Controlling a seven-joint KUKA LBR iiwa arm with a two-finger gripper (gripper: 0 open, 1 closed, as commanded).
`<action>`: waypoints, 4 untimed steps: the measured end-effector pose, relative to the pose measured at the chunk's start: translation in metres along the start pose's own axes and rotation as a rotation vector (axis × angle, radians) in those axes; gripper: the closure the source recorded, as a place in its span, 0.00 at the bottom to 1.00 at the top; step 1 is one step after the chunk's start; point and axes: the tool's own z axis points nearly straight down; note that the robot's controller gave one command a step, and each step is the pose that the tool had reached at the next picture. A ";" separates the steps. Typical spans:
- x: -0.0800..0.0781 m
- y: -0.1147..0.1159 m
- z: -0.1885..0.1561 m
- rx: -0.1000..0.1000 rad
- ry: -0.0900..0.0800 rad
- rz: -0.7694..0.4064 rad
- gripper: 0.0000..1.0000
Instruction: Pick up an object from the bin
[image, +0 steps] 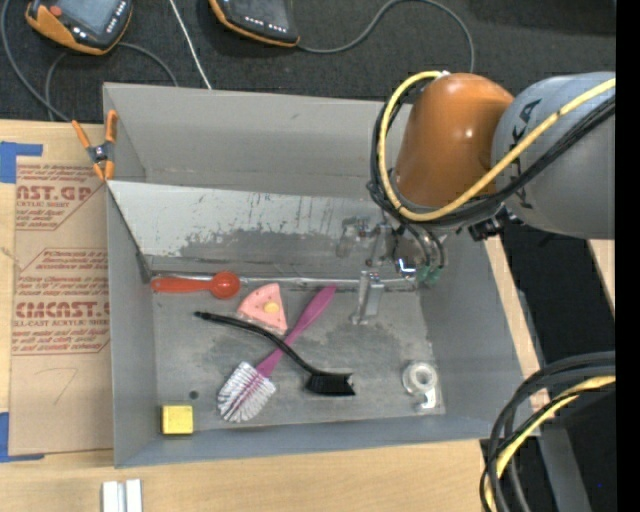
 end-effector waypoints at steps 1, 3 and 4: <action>0.026 0.027 0.071 -0.002 0.003 0.029 0.00; 0.030 0.032 0.086 -0.002 -0.008 0.045 0.00; 0.017 0.039 0.115 -0.003 -0.010 0.061 0.00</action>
Offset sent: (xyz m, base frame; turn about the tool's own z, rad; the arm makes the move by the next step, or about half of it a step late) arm -0.0083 0.0296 -0.1040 0.0554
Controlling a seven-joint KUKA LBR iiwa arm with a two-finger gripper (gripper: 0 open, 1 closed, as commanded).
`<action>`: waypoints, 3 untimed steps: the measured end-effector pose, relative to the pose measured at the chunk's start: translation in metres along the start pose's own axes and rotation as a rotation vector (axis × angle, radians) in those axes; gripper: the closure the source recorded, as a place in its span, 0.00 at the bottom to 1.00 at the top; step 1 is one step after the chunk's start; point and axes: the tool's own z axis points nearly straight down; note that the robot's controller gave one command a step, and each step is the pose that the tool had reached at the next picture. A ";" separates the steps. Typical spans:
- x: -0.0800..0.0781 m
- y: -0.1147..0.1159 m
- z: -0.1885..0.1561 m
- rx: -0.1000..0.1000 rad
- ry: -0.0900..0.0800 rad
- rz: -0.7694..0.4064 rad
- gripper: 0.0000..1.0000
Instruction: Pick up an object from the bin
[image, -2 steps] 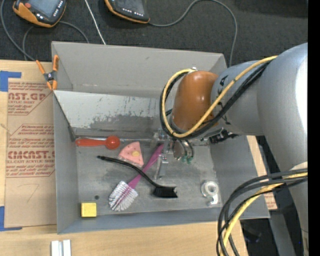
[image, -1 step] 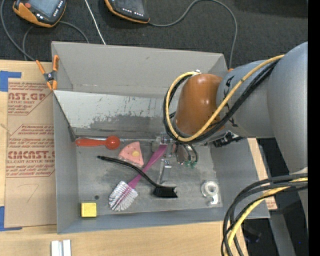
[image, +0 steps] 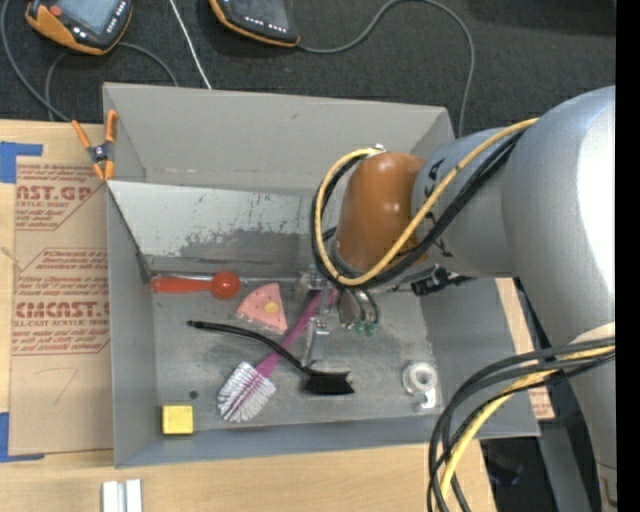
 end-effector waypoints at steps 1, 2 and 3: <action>0.009 0.001 -0.012 0.000 -0.002 -0.007 1.00; 0.009 0.001 -0.012 0.000 -0.002 -0.007 0.00; 0.009 0.001 -0.012 0.000 -0.002 -0.007 0.00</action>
Offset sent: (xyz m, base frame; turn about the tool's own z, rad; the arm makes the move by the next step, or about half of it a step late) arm 0.0000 0.0000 0.0000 0.0000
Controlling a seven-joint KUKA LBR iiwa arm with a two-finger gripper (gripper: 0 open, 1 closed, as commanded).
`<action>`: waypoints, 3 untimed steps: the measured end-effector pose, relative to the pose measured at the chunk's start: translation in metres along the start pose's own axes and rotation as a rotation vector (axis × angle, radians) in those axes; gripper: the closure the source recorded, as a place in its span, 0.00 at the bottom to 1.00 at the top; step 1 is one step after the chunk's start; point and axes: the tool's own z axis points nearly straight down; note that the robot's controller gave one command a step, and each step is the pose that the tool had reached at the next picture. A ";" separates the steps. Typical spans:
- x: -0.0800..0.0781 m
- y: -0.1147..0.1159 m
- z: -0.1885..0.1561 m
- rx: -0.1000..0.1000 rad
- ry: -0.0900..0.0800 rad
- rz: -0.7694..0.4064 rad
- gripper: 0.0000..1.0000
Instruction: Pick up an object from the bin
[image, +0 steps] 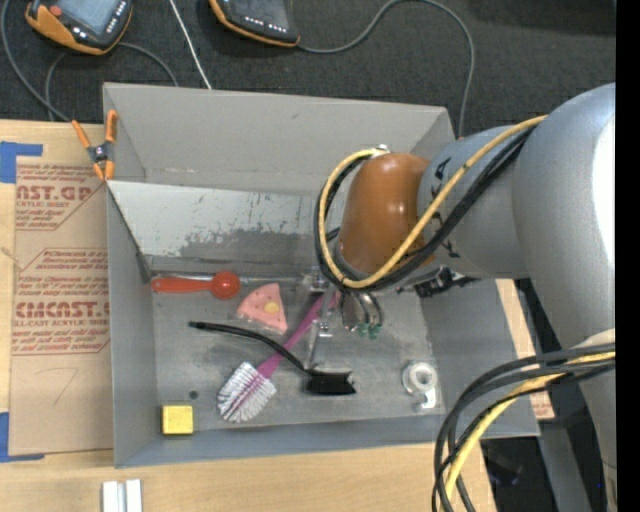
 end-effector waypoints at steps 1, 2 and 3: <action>-0.001 0.014 0.026 -0.002 -0.001 0.024 1.00; -0.001 0.014 0.026 -0.002 -0.001 0.024 1.00; 0.000 0.015 0.006 0.000 0.011 0.020 1.00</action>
Offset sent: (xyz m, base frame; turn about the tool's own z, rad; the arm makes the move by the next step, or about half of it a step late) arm 0.0000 0.0000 0.0000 0.0000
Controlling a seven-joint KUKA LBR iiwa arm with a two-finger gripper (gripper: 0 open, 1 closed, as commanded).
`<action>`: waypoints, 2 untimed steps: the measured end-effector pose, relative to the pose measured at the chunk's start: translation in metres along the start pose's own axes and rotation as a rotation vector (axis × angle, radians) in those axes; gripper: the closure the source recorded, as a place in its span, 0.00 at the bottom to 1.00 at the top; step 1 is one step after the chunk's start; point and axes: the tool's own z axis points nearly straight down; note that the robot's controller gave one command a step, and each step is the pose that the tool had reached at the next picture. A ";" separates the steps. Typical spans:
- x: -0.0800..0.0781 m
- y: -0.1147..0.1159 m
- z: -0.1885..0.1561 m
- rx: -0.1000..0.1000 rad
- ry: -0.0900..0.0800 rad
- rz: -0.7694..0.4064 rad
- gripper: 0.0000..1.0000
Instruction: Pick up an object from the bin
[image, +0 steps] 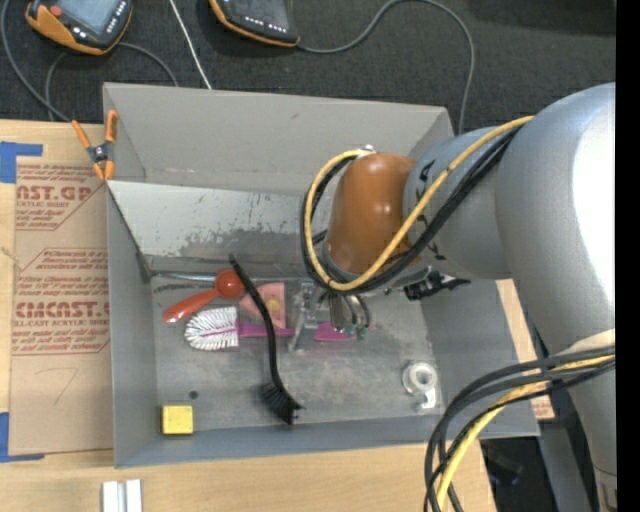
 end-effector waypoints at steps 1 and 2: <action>0.034 -0.030 -0.079 -0.001 -0.002 -0.345 1.00; 0.008 0.029 0.015 -0.003 -0.013 -0.058 1.00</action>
Offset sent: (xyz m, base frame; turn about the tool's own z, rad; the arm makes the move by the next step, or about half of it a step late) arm -0.0054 0.0287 -0.0136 -0.0582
